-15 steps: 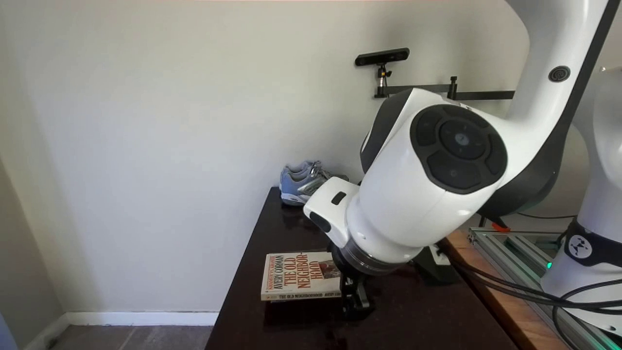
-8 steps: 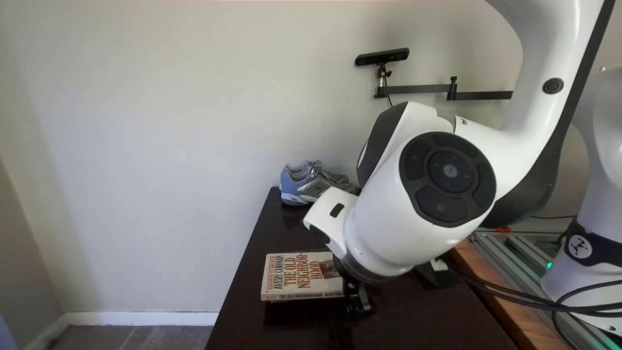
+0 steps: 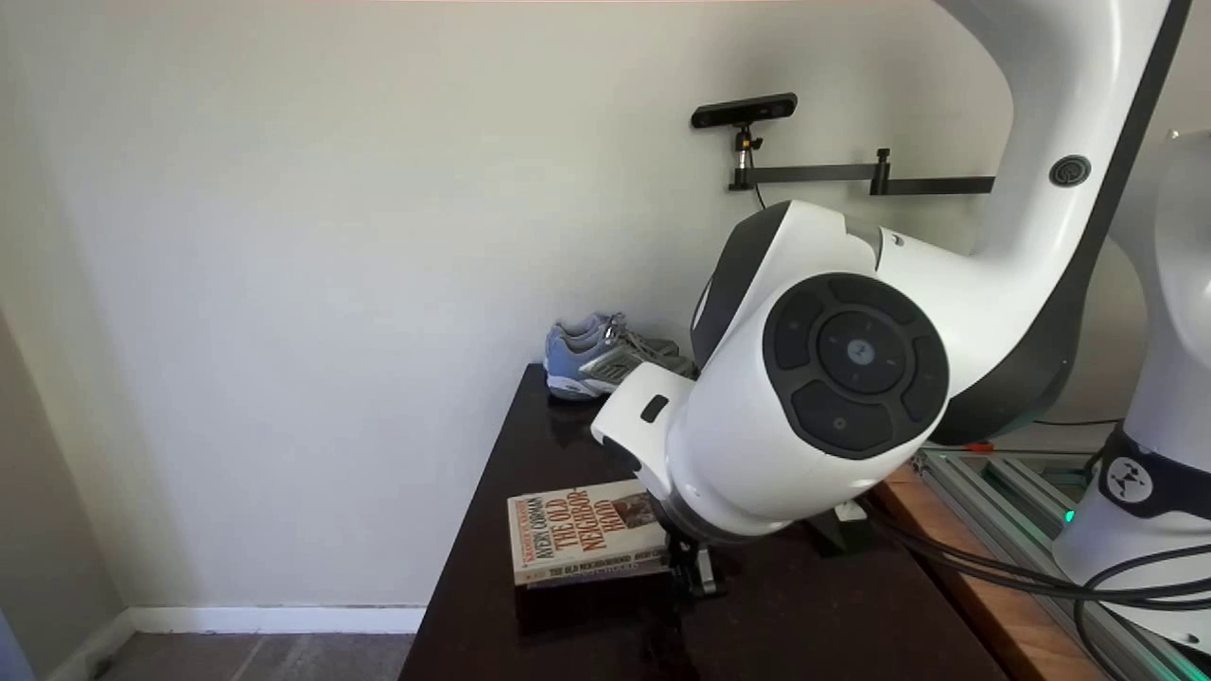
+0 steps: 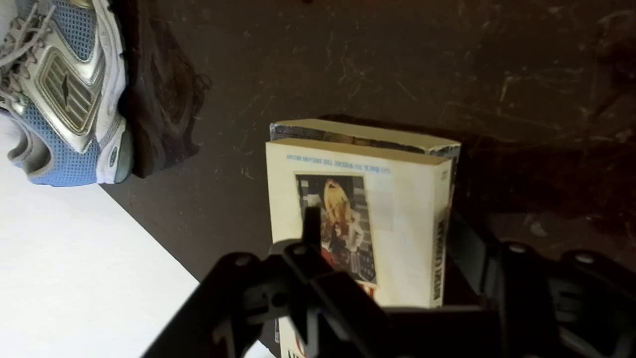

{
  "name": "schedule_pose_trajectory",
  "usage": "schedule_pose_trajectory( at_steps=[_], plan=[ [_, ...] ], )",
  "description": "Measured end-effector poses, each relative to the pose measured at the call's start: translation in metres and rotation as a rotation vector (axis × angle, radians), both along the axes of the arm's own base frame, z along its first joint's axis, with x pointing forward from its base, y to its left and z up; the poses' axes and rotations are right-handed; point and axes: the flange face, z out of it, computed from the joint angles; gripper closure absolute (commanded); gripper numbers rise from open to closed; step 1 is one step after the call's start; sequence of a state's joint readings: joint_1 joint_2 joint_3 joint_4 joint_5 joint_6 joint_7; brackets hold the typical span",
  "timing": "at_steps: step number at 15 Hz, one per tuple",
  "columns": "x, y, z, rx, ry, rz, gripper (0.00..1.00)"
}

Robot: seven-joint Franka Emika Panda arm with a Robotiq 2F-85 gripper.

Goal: Unstack the two books.

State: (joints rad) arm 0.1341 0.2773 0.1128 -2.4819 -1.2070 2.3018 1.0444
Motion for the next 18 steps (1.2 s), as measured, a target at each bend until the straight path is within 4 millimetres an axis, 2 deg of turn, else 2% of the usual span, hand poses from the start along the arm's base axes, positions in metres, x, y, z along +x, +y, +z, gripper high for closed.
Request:
schedule_pose_trajectory(
  at_steps=[5, 11, 12, 13, 15, 18],
  plan=[
    [0.0, 0.0, -0.001, -0.001, 0.002, 0.0, 0.98],
    [0.003, 0.002, 0.001, 0.008, -0.007, 0.002, 1.0],
    [0.005, 0.004, 0.003, 0.015, -0.013, 0.005, 0.96],
    [0.008, 0.006, 0.006, 0.022, -0.021, 0.008, 0.72],
    [0.013, 0.012, 0.014, 0.044, -0.043, 0.018, 0.68],
    [0.022, 0.02, 0.035, 0.1, -0.098, 0.037, 0.49]
  ],
)
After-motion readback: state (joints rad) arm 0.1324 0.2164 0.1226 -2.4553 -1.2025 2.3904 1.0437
